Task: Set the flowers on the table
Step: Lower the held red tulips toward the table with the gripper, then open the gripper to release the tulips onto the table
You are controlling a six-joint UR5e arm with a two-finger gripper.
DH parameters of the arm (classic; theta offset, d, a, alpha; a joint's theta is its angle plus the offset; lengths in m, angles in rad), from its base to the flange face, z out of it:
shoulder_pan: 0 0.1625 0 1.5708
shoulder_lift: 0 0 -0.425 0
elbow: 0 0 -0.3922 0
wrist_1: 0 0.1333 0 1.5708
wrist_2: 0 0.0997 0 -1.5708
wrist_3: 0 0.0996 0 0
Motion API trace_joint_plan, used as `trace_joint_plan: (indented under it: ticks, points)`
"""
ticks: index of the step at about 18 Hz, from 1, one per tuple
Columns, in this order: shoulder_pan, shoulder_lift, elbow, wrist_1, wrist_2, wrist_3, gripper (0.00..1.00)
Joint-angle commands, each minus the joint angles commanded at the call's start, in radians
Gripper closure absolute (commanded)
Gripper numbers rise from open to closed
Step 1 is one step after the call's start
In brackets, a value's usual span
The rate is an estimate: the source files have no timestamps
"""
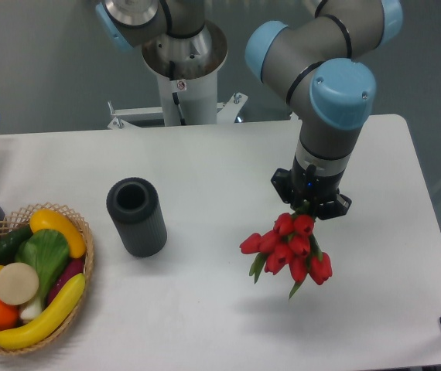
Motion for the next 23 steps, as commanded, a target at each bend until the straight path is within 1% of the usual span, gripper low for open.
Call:
trace_joint_plan:
  ticks: [3,7,9,12,14,16,18,20,22,23]
  points:
    - [-0.018,-0.023,-0.006,0.009,0.005,-0.002,1.0]
    - [-0.021,-0.028,-0.008,0.003,0.003,-0.009,0.97]
    - [-0.02,-0.026,-0.043,0.008,0.0,-0.006,0.96]
    - [-0.021,-0.028,-0.067,0.037,-0.002,-0.002,0.95]
    - [-0.023,-0.038,-0.095,0.075,-0.002,-0.003,0.93]
    - [-0.034,-0.04,-0.127,0.121,-0.002,-0.003,0.88]
    - [-0.035,-0.043,-0.159,0.152,-0.002,-0.002,0.83]
    - [-0.037,-0.052,-0.169,0.167,-0.002,-0.003,0.76]
    - [-0.038,-0.055,-0.169,0.17,-0.006,-0.003,0.71]
    - [-0.038,-0.057,-0.169,0.173,-0.008,-0.002,0.56]
